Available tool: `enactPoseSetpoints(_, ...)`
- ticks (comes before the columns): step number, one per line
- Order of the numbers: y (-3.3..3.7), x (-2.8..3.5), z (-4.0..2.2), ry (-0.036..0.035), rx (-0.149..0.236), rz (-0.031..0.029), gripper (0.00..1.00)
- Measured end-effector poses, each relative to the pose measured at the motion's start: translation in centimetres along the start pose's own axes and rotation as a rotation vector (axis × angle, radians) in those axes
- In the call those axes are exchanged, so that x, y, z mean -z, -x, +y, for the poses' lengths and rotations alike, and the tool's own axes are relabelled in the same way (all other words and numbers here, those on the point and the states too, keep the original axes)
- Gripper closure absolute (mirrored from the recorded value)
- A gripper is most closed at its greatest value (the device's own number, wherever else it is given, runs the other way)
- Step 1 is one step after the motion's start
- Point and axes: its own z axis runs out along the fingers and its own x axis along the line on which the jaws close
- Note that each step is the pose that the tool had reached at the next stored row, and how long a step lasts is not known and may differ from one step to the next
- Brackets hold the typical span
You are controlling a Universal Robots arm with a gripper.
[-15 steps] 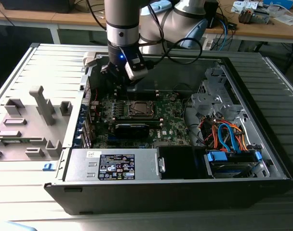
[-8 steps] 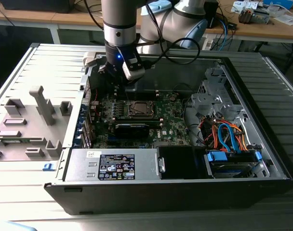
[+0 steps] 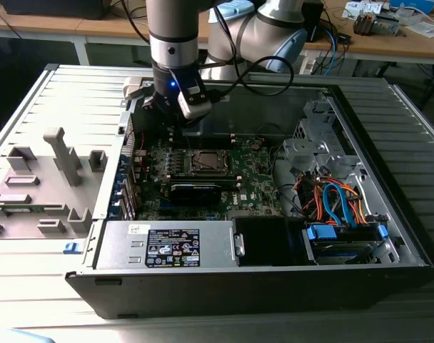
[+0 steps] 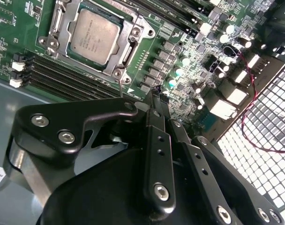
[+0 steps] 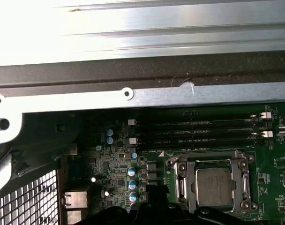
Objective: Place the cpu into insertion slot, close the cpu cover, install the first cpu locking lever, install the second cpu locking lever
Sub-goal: 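Install the first cpu locking lever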
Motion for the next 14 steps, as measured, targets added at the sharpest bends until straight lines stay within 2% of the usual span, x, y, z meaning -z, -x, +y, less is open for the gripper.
enactPoseSetpoints(14, -0.78, 0.00, -0.04, 0.0000, 0.000, 0.0000, 0.89)
